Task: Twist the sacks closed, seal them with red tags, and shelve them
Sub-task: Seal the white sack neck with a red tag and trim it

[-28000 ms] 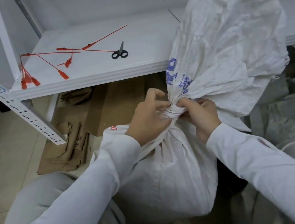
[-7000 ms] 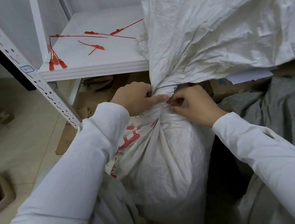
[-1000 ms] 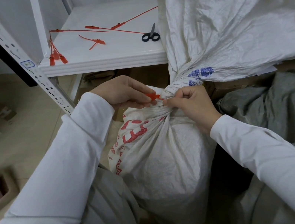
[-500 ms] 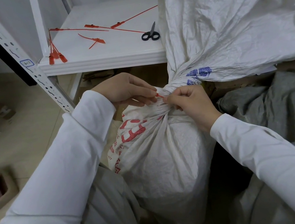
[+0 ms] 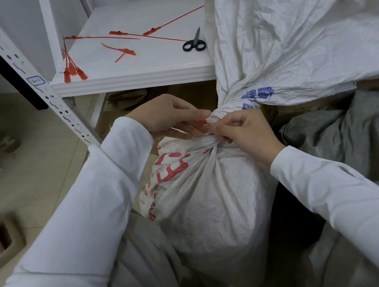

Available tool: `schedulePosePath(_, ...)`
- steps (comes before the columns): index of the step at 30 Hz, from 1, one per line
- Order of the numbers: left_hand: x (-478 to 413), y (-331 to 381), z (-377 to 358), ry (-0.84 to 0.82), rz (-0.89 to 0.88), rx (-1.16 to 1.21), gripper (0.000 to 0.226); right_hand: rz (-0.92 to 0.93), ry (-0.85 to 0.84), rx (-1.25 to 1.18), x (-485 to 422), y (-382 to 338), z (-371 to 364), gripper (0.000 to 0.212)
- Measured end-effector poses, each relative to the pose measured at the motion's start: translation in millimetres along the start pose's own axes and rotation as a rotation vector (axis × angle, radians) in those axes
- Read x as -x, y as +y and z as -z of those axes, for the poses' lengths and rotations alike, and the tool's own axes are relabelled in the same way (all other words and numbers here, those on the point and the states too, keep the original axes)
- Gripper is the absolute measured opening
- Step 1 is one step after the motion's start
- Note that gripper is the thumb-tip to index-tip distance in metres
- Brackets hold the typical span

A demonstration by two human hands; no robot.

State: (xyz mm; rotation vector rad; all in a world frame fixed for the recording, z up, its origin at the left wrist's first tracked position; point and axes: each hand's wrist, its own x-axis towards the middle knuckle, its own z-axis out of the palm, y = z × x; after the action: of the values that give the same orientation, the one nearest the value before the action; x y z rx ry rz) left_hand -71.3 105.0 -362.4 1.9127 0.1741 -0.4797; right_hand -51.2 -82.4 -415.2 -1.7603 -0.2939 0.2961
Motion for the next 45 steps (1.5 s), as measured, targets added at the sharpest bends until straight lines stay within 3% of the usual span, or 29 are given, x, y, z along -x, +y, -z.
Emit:
schedulePosePath(3,-0.4,-0.2,6.0,-0.043,0.043,0.044,0.032,0.004,0.004,0.012,-0.5,0.3,0.4,0.012)
schedulePosePath(7,0.8,-2.1,7.0,-0.023,-0.009,0.012,0.018,0.048,0.027,0.089,-0.2,2.8,-1.2,0.005)
schedulePosePath(13,-3.4,-3.8,-0.5,0.121,-0.027,-0.142,0.006,0.433,0.189,0.576,3.4,6.2,-1.6,0.004)
schedulePosePath(17,-5.2,-6.7,-5.8,0.107,-0.067,-0.199,0.005,0.565,0.199,0.758,4.8,7.3,2.6,0.005)
schedulePosePath(28,-6.3,-7.7,-16.1,0.051,-0.182,-0.314,0.007,0.572,0.154,0.836,8.6,6.8,1.5,0.012)
schedulePosePath(36,-5.1,-2.6,-12.4,0.095,-0.134,-0.347,0.006,0.553,0.122,0.847,9.3,4.4,-1.8,0.015)
schedulePosePath(42,-6.0,-3.6,-16.7,0.099,-0.084,-0.416,0.013,0.539,0.051,0.869,14.7,3.0,0.7,0.04)
schedulePosePath(45,-7.3,-4.7,-21.4,0.067,-0.074,-0.476,0.018,0.483,0.051,0.876,14.2,-0.4,0.7,0.034)
